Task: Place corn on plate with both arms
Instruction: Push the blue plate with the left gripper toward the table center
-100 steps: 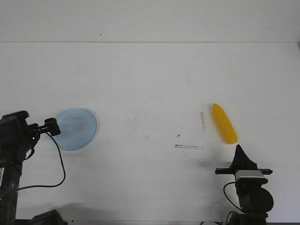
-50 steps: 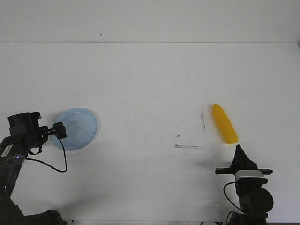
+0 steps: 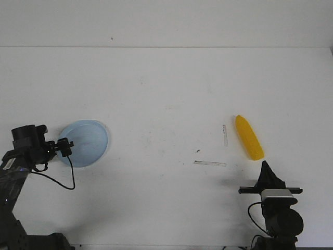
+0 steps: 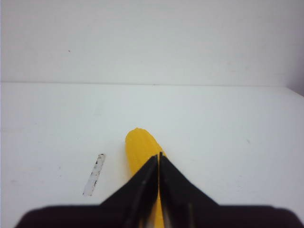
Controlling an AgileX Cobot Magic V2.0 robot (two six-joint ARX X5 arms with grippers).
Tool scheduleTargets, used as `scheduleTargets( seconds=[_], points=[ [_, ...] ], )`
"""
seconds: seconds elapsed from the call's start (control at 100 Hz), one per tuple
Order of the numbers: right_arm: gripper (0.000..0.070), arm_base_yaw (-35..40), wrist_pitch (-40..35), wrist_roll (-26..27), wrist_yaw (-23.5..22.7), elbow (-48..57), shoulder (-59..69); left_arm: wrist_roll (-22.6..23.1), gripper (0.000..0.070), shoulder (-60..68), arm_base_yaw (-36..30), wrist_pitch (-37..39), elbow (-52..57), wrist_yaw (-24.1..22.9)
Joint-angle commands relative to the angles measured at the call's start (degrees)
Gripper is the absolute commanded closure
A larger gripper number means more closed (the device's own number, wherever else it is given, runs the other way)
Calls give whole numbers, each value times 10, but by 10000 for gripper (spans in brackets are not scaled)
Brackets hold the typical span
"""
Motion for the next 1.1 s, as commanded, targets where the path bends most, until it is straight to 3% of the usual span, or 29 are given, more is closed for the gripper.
scheduleTargets(
  seconds=[0.0, 0.17, 0.57, 0.84, 1.09],
  points=[
    [691, -1, 8, 0, 0, -1, 0, 6, 484, 15, 2, -3, 10, 0],
    [691, -1, 8, 0, 0, -1, 0, 6, 700, 15, 2, -3, 10, 0],
    [691, -1, 8, 0, 0, -1, 0, 3, 700, -6, 2, 9, 27, -4],
    [691, -1, 8, -1, 0, -1, 0, -55, 700, -42, -16, 4, 102, 108],
    [691, -1, 8, -1, 0, -1, 0, -55, 700, -55, -129, -51, 156, 164]
  ],
)
